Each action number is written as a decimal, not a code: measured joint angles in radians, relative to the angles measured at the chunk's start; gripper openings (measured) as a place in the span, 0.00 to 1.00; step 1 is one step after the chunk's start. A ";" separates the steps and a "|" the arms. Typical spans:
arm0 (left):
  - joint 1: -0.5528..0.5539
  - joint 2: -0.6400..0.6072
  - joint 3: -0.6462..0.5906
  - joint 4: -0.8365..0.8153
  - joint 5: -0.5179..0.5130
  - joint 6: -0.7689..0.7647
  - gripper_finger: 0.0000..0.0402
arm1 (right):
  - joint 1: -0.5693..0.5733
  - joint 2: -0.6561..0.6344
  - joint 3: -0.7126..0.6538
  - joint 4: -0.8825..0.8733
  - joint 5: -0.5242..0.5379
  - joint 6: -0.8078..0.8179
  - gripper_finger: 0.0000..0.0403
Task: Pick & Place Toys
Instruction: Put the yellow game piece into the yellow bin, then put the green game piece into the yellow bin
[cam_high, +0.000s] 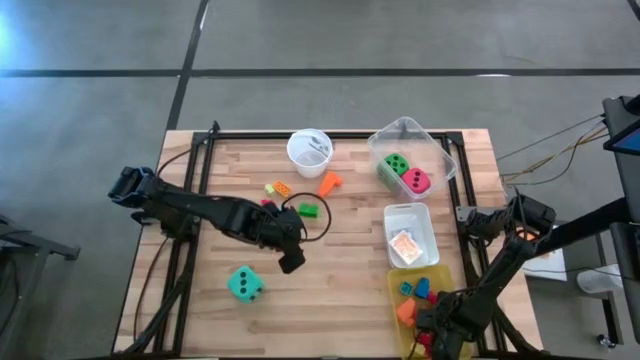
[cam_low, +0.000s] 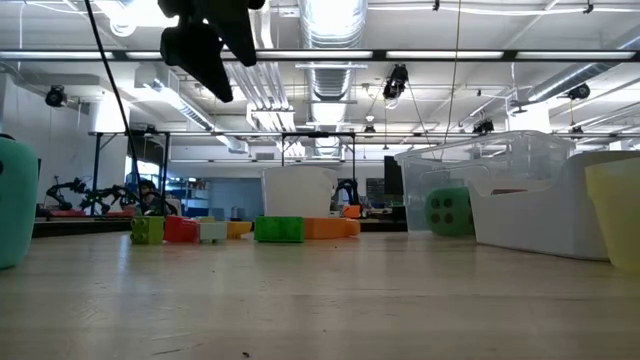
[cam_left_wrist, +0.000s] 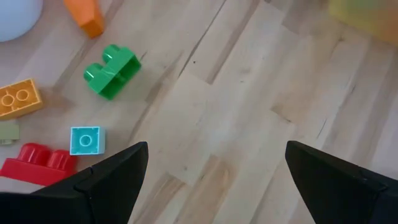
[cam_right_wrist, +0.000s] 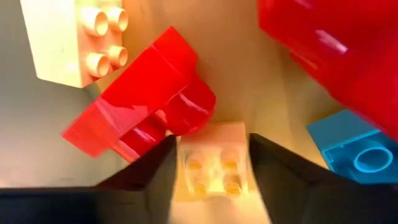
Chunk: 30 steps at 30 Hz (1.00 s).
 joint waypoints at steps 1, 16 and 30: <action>0.002 0.000 0.000 0.000 0.000 0.003 0.95 | 0.000 0.000 0.000 0.000 0.000 0.002 0.53; 0.004 0.000 0.001 -0.024 0.007 0.006 0.95 | -0.001 -0.002 0.000 0.000 -0.009 0.012 0.87; 0.020 0.000 0.001 -0.055 0.008 0.006 0.95 | 0.000 -0.020 0.159 -0.249 0.032 0.002 0.88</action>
